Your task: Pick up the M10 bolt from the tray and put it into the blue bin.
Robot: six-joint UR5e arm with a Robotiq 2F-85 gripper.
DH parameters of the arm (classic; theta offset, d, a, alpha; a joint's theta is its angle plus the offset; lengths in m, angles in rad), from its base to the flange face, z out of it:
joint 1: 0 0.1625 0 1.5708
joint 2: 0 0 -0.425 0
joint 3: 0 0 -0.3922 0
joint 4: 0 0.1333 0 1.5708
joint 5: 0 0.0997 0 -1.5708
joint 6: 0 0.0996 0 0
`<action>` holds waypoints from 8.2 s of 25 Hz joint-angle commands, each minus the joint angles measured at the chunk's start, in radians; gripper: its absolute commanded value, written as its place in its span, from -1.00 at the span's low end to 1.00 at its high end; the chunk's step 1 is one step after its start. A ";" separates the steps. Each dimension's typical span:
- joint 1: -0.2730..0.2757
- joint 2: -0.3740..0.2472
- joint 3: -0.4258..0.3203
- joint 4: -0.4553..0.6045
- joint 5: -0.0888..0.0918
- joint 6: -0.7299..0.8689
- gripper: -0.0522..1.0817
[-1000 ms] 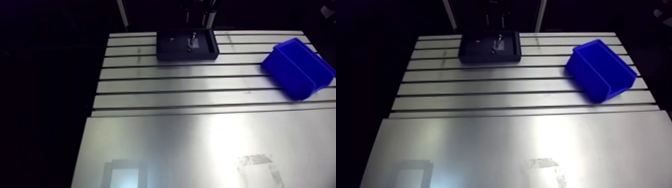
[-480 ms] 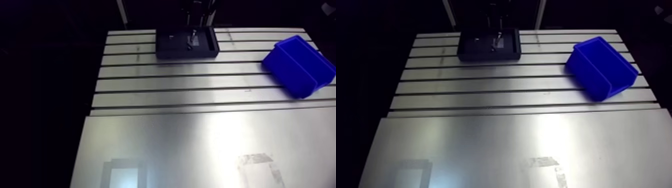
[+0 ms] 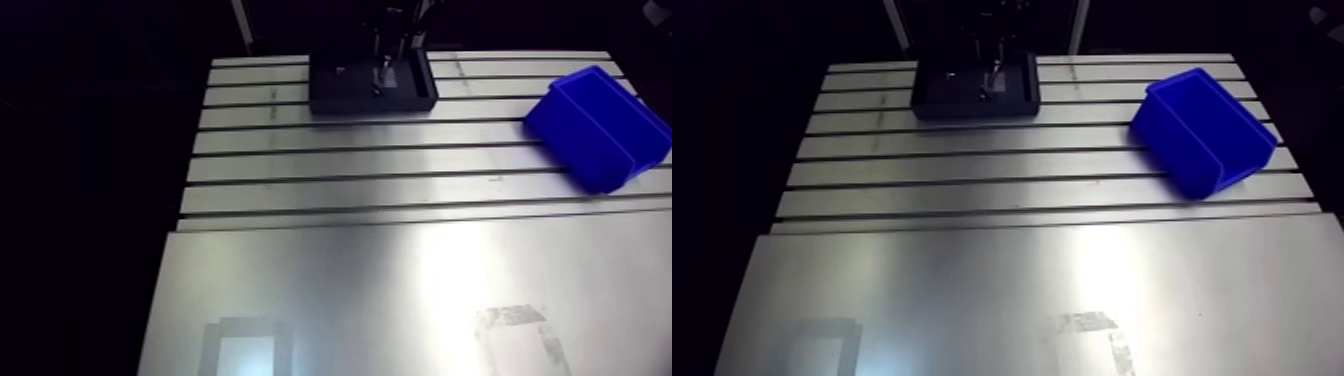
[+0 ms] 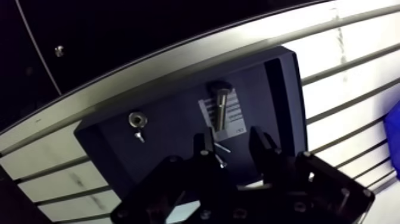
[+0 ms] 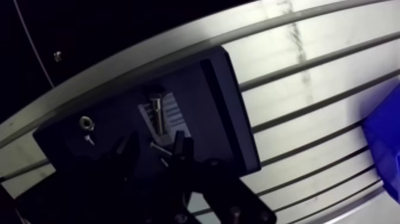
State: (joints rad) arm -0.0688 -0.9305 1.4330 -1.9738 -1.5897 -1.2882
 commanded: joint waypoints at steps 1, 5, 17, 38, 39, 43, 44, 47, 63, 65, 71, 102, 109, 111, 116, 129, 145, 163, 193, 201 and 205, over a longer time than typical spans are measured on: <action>0.000 0.002 0.010 -0.032 0.000 -0.021 0.07; -0.002 0.014 0.011 -0.034 0.000 -0.033 0.07; -0.002 0.016 0.028 -0.070 -0.002 -0.036 0.08; -0.003 0.016 0.047 -0.107 -0.002 -0.039 0.12; -0.003 0.016 0.047 -0.109 -0.002 -0.041 0.12; -0.002 0.016 0.051 -0.132 -0.005 -0.055 0.12; -0.002 0.016 0.053 -0.132 -0.005 -0.055 0.12; -0.002 0.019 0.057 -0.133 -0.005 -0.055 0.13; -0.003 0.023 0.066 -0.147 -0.005 -0.055 0.24; -0.003 0.023 0.066 -0.147 -0.005 -0.055 0.25; -0.003 0.025 0.070 -0.147 -0.005 -0.055 0.29; -0.005 0.031 0.070 -0.149 -0.005 -0.056 0.46; -0.009 0.031 0.071 -0.149 -0.005 -0.056 0.55; -0.011 0.029 0.071 -0.149 -0.005 -0.056 0.58; -0.003 0.002 0.074 -0.144 0.000 -0.061 0.74; 0.011 -0.242 0.103 0.092 0.010 -0.234 0.93; -0.023 -0.501 0.198 0.177 0.001 -0.613 0.97; -0.255 -0.722 0.289 0.244 0.007 -1.098 0.95; -0.428 -0.408 0.126 0.178 0.032 -2.278 0.93; -0.484 -0.392 0.131 0.181 0.020 -2.530 0.92; -0.526 -0.391 0.140 0.183 0.009 -2.646 0.91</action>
State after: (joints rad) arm -0.5526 -1.3256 1.5665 -1.7916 -1.5702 -3.8014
